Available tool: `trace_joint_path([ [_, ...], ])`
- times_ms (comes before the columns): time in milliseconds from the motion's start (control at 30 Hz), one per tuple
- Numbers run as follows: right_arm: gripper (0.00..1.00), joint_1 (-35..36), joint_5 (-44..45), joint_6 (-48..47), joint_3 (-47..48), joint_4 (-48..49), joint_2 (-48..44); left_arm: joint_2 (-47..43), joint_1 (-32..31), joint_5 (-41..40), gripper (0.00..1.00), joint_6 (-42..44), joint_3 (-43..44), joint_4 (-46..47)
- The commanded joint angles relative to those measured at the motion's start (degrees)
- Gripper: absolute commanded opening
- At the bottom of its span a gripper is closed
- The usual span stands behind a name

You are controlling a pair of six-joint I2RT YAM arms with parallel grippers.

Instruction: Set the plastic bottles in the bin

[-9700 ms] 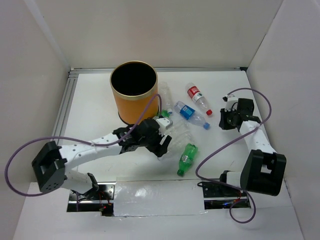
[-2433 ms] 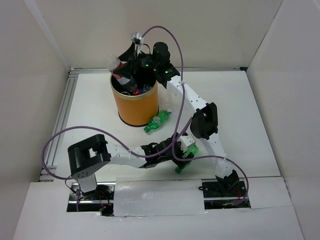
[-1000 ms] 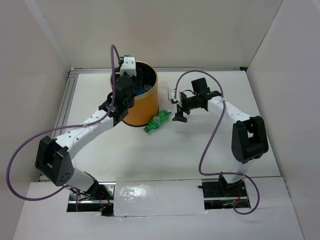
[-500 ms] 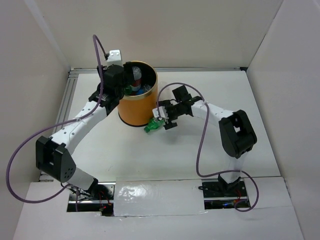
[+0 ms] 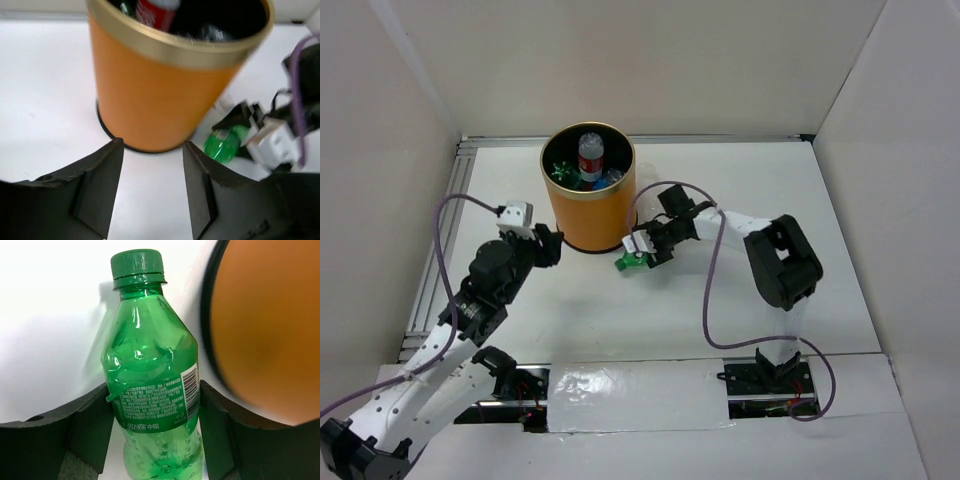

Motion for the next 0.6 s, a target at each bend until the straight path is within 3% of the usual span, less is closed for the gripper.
trace_joint_path([
  [0, 0.25, -3.9, -9.23, 3.81, -2.03, -7.76, -15.21, -3.15, -2.1, 6.88, 0.59, -2.33, -6.74, 6.97],
  [133, 0.25, -9.61, -17.86, 17.68, 1.73, -8.92, -26.22, -0.28, -5.7, 9.88, 0.53, -1.19, -10.53, 11.37],
  [267, 0.26, -15.5, -22.6, 37.26, 6.92, -1.28, -30.21, 7.27, -9.31, 9.88, 0.53, -1.18, -12.12, 16.2],
  [400, 0.28, -16.57, -23.67, 54.5, 13.77, 12.5, -28.9, 17.29, -13.88, 9.88, 0.69, 0.22, -10.9, 21.83],
  [467, 0.33, -14.99, -24.28, 63.74, 17.46, 20.07, -24.17, 22.3, -17.39, 8.84, 0.79, 2.77, -8.79, 23.24],
  [567, 0.39, -11.74, -24.28, 76.01, 27.65, 26.84, -14.24, 32.06, -22.05, 6.28, 0.83, 4.87, -5.27, 27.01],
])
